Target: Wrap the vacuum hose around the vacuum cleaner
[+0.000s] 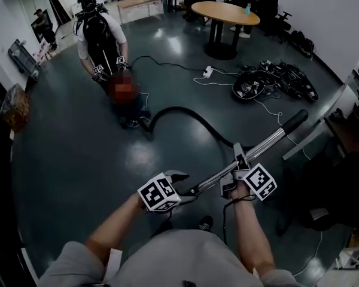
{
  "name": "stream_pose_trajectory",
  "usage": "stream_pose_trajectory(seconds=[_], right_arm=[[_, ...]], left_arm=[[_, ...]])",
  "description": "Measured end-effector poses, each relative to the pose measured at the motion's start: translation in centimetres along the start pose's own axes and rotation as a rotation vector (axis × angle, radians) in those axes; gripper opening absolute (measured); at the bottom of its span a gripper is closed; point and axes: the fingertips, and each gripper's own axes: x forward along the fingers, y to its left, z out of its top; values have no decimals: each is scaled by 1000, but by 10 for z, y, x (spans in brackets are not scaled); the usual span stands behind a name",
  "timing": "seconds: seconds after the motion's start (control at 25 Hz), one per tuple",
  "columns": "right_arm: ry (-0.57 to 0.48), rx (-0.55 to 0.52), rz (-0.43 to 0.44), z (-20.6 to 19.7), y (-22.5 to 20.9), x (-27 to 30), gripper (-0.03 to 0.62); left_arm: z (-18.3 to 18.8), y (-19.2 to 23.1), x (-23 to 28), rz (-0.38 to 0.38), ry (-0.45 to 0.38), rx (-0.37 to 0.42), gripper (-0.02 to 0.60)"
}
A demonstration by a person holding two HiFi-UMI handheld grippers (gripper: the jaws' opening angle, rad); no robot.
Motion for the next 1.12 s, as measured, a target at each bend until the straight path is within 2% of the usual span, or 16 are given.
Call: stream_pose_trajectory(seconds=[0.16,0.24,0.44,0.68,0.96,1.12], right_arm=[[-8,-44,1,32,-26,8,74],[7,-80,9,46,-36,13,74],[102,-255,41,59,-51,21,74],[262,-483,122,52,-51,23,74],[403,-680,187,30,-52,27,74],[437,-759,176,25,-56,37,74]], left_arm=[[6,-5,13,-11,72,5,321],[13,-2,17,18,92,19,321],[49,16,31,104,59,25,319],[96,22,57,156,33,88,318],[140,25,65,182,-7,215,318],[166,40,63,188,-26,305,318]])
